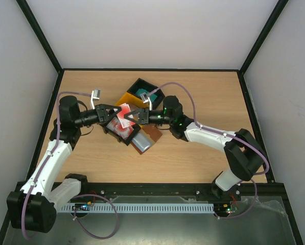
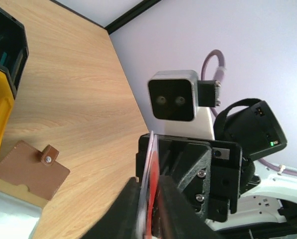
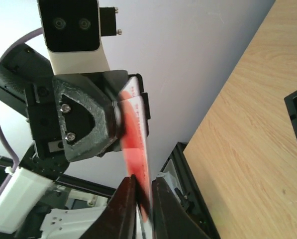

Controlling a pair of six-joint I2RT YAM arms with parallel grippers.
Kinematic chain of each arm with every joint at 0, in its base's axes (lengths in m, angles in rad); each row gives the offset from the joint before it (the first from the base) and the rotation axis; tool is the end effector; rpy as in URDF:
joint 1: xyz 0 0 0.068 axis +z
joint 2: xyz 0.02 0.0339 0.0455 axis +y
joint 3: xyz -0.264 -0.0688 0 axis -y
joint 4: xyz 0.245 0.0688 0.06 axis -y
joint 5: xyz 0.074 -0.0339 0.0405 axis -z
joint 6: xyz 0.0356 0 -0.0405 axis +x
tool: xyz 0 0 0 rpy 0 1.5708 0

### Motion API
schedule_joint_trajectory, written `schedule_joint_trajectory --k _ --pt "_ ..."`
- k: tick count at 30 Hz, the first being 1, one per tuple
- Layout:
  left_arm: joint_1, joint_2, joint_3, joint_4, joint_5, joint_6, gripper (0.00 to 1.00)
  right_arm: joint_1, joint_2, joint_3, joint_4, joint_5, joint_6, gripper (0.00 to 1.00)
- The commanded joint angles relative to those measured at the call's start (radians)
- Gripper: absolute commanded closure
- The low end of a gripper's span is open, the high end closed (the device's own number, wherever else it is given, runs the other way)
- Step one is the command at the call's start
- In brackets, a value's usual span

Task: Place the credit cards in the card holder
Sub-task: Adjust the credit card.

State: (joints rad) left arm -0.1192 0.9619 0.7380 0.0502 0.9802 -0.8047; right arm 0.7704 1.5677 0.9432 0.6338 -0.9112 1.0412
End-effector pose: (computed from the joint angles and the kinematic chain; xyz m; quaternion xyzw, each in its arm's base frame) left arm 0.2086 -0.0548 0.3179 0.0580 0.7381 -0.5756 0.3473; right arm 0.2307 0.2631 0.2838 -0.2244 0.6684 0.6931 0.1499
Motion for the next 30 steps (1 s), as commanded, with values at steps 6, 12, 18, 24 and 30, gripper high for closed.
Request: schedule_joint_trajectory --k 6,12,18,24,30 --pt "0.036 -0.052 0.014 0.146 0.044 -0.145 0.71 -0.045 -0.053 0.001 0.040 0.071 0.059 0.98" --pt "0.036 -0.051 0.008 0.163 0.036 -0.163 0.74 -0.054 -0.031 -0.004 0.193 0.006 0.194 0.98" --pt "0.036 -0.025 0.013 0.072 0.011 -0.111 0.77 -0.054 -0.020 -0.016 0.291 -0.018 0.262 0.98" --pt "0.021 -0.008 0.000 0.126 0.050 -0.140 0.63 -0.055 -0.006 -0.012 0.317 -0.047 0.285 0.98" --pt "0.012 -0.028 -0.027 0.227 0.076 -0.186 0.53 -0.054 0.000 -0.021 0.321 -0.043 0.290 0.98"
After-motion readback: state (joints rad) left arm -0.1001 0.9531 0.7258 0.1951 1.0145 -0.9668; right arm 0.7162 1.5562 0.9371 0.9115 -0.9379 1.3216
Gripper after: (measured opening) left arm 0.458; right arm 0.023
